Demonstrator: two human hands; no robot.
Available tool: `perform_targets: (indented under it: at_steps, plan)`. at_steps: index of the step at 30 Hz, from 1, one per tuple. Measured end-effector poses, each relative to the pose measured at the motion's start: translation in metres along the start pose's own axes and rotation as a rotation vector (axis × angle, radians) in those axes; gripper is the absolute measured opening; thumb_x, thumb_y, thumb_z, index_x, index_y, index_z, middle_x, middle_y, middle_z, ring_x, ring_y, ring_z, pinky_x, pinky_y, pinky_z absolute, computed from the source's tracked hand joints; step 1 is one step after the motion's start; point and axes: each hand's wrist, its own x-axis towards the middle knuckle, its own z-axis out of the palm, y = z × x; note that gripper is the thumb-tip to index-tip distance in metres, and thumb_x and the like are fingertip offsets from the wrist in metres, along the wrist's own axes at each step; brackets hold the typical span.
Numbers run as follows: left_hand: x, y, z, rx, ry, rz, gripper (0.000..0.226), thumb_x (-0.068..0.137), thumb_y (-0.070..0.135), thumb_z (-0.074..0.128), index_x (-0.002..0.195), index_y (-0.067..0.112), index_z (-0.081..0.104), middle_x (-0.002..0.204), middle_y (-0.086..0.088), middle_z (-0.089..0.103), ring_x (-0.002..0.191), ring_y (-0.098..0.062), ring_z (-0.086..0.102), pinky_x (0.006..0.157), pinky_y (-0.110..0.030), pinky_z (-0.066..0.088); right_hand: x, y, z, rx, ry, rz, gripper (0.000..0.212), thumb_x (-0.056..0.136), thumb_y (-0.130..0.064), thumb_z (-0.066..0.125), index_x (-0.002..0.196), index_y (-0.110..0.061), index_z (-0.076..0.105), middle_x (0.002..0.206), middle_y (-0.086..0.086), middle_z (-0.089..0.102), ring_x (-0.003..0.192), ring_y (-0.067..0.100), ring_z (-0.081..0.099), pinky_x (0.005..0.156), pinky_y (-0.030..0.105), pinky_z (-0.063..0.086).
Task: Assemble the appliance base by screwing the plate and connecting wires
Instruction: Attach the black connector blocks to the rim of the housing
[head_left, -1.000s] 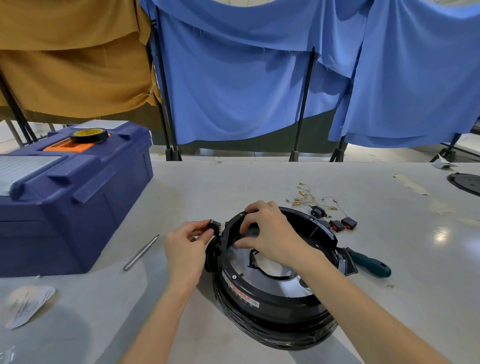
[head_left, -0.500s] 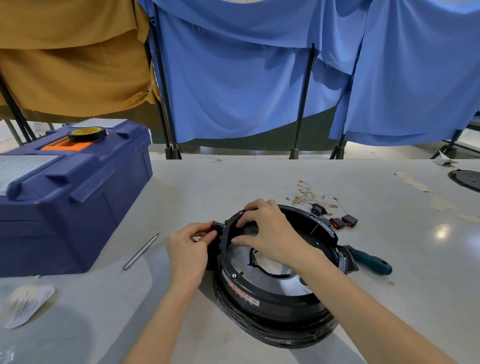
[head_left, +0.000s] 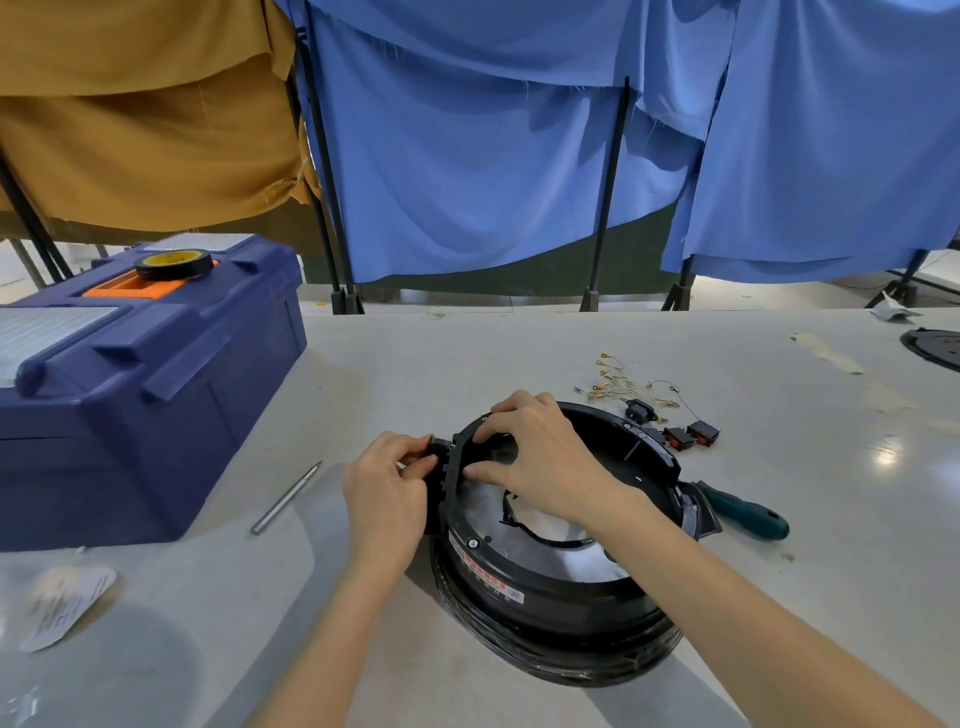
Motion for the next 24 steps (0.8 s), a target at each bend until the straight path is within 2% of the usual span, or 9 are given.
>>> perform_targets:
  at_steps: [4,8,12,17,20,24]
  plan:
    - [0.0010,0.0008,-0.0002,0.072,0.008,0.034,0.017,0.077,-0.014,0.067,0.083,0.000,0.075,0.082,-0.007,0.070,0.065,-0.011,0.059,0.063,-0.004,0.040,-0.0004,-0.0007,0.0004,-0.012,0.000,-0.001,0.042,0.084,-0.043,0.072,0.119,-0.020,0.069,0.123,0.004,0.053,0.116,0.026,0.038,0.089,0.025,0.029]
    - [0.0045,0.0017,0.0002,0.121,-0.022,0.029,0.021,0.073,-0.018,0.063,0.079,0.000,0.074,0.078,-0.005,0.068,0.069,-0.019,0.061,0.061,-0.010,0.040,-0.0012,-0.0006,0.0007,-0.006,0.004,0.001,0.042,0.084,-0.042,0.072,0.120,-0.020,0.069,0.123,0.005,0.053,0.116,0.026,0.038,0.088,0.024,0.028]
    - [0.0062,0.0027,0.0011,0.125,-0.045,0.047,0.025,0.071,-0.017,0.064,0.080,0.003,0.076,0.076,-0.001,0.067,0.069,-0.016,0.063,0.064,-0.007,0.041,-0.0020,-0.0010,0.0012,0.000,-0.005,0.006,0.044,0.085,-0.041,0.071,0.123,-0.020,0.068,0.125,0.004,0.053,0.119,0.026,0.038,0.089,0.024,0.028]
    - [0.0035,0.0051,-0.0003,0.055,-0.049,-0.031,0.025,0.072,-0.009,0.069,0.074,0.015,0.076,0.067,0.018,0.065,0.068,-0.003,0.064,0.067,-0.019,0.049,-0.0023,-0.0010,0.0001,0.000,-0.002,0.004,0.041,0.085,-0.039,0.071,0.121,-0.021,0.069,0.125,0.005,0.054,0.119,0.027,0.039,0.088,0.024,0.027]
    - [0.0030,0.0051,-0.0003,0.034,-0.062,-0.076,0.027,0.073,-0.004,0.070,0.077,0.021,0.078,0.073,0.012,0.073,0.072,-0.005,0.069,0.074,-0.031,0.055,-0.0024,-0.0013,-0.0003,0.011,0.001,0.002,0.038,0.085,-0.038,0.072,0.119,-0.022,0.070,0.125,0.005,0.054,0.119,0.027,0.039,0.087,0.024,0.026]
    - [0.0013,0.0032,-0.0023,0.049,-0.070,-0.056,0.023,0.080,0.003,0.071,0.087,0.024,0.079,0.084,0.007,0.076,0.081,-0.010,0.071,0.080,-0.036,0.056,-0.0018,-0.0019,-0.0004,0.002,0.000,-0.002,0.037,0.085,-0.037,0.071,0.119,-0.021,0.070,0.126,0.006,0.054,0.120,0.027,0.039,0.086,0.022,0.024]
